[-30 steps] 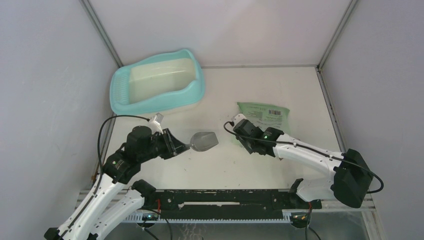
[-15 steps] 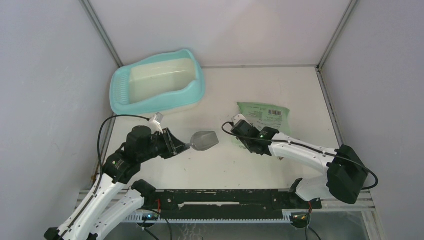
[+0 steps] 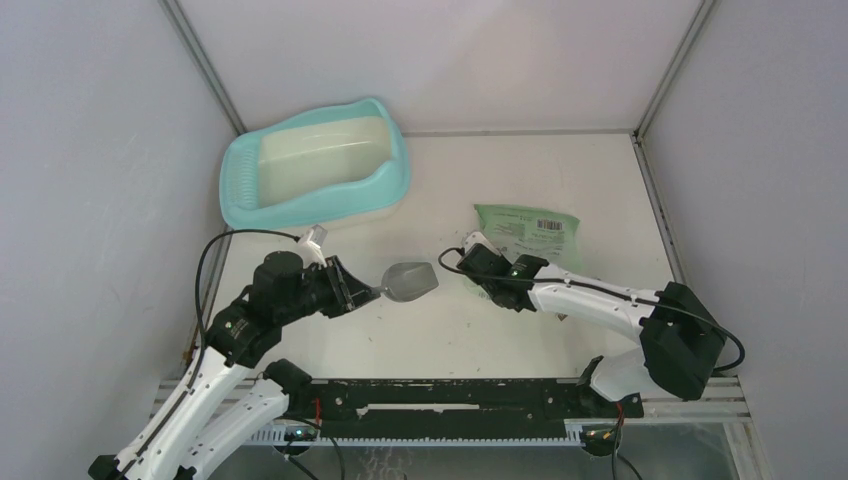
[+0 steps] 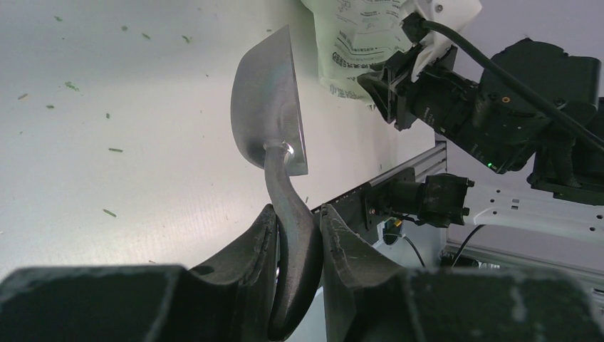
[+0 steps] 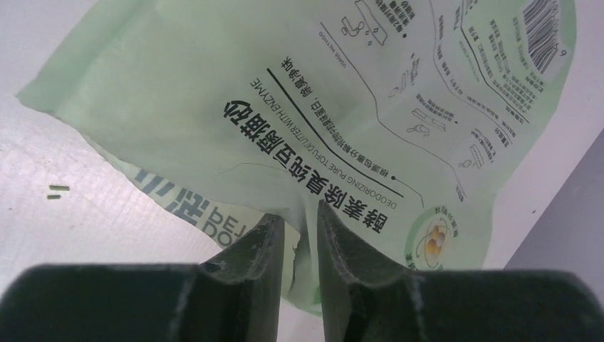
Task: Fill the litter box with clean litter
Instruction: Open the cat litter bag at the center of the board.
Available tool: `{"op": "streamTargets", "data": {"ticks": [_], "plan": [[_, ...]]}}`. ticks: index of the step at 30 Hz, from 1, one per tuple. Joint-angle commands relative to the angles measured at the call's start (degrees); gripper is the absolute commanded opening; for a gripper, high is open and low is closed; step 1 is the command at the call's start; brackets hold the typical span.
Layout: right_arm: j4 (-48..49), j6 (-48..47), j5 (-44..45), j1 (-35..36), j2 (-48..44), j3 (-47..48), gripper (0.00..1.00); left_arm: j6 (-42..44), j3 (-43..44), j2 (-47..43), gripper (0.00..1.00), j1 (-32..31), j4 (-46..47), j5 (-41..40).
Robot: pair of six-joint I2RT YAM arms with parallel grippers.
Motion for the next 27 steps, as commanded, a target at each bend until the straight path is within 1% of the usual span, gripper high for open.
{"op": "streamTargets", "data": {"ticks": [1, 2, 3, 4, 7, 10, 16, 23, 27], "plan": [[-0.73, 0.80, 1.41, 0.24, 0.74, 2.42, 0.25, 0.91, 2.97, -0.50, 0.17, 0.41, 3.68, 1.86], [-0.89, 1.03, 1.98, 0.23, 0.82, 2.67, 0.20, 0.94, 3.09, -0.37, 0.17, 0.43, 3.68, 1.98], [-1.11, 1.18, 2.70, 0.16, 0.91, 3.07, 0.11, 0.95, 3.33, -0.19, 0.18, 0.36, 3.70, 2.14], [-1.56, 1.52, 3.73, 0.17, 0.91, 3.57, 0.00, 0.95, 3.64, -0.02, 0.18, 0.31, 3.68, 2.29], [-2.21, 3.20, 8.68, 0.44, -0.26, 5.09, 0.00, 1.03, 4.79, 0.37, 0.18, 0.27, 3.33, 3.01], [-1.47, 4.83, 13.85, 0.64, -3.44, 6.24, 0.00, 0.76, 5.92, 0.69, 0.18, -0.53, 3.00, 3.00], [-2.52, 11.39, 24.07, 1.49, -7.45, 10.54, 0.00, -1.92, 9.64, 1.72, 0.18, -6.23, 3.83, 1.00], [-4.51, 20.82, 35.71, 5.93, -6.50, 14.70, 0.00, -4.32, 15.24, 3.45, 0.18, -10.96, 5.91, -0.49], [-4.36, 23.03, 34.76, 6.34, -3.06, 16.16, 0.00, -5.42, 15.88, 4.09, 0.18, -12.79, 7.56, -1.12]]}}
